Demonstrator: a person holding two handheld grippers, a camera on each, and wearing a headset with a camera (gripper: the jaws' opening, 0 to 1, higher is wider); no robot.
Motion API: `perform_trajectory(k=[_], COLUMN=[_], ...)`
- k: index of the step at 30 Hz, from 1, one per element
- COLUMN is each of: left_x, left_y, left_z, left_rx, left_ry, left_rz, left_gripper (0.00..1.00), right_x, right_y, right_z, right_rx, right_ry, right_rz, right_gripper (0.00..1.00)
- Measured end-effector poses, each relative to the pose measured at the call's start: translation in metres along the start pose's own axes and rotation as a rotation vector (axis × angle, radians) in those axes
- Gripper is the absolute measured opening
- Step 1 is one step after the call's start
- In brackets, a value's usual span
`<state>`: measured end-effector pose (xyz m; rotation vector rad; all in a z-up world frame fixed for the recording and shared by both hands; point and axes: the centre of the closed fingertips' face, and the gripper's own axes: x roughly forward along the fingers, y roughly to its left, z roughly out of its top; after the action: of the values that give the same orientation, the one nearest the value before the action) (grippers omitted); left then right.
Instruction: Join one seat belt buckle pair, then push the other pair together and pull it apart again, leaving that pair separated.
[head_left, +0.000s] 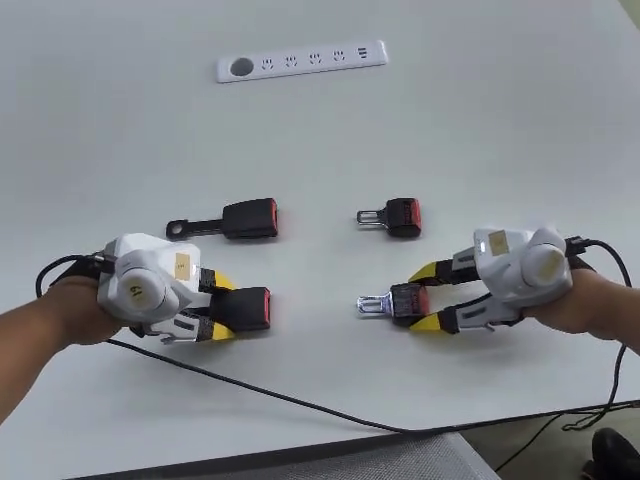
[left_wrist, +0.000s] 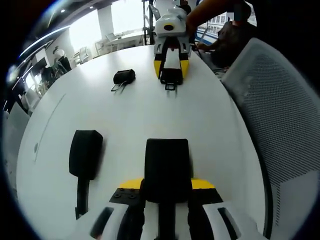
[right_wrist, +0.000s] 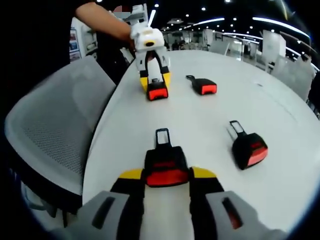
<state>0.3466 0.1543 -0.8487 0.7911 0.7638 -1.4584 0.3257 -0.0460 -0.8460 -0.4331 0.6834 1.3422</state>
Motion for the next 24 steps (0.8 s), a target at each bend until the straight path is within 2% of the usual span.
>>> perform_trajectory(k=[5, 10, 24], left_x=[0.001, 0.001, 0.002], left_y=[0.002, 0.003, 0.002], left_z=[-0.002, -0.003, -0.001], left_rx=[-0.006, -0.003, 0.009], left_ry=[-0.004, 0.001, 0.02], left_rz=[0.0, -0.003, -0.011], left_gripper=[0.34, 0.34, 0.33], right_x=[0.009, 0.025, 0.062], right_y=[0.0, -0.002, 0.0], right_z=[0.01, 0.021, 0.047], right_rx=[0.007, 0.002, -0.01], right_ry=[-0.021, -0.053, -0.064], right_rz=[0.006, 0.014, 0.016], right_gripper=[0.34, 0.34, 0.34])
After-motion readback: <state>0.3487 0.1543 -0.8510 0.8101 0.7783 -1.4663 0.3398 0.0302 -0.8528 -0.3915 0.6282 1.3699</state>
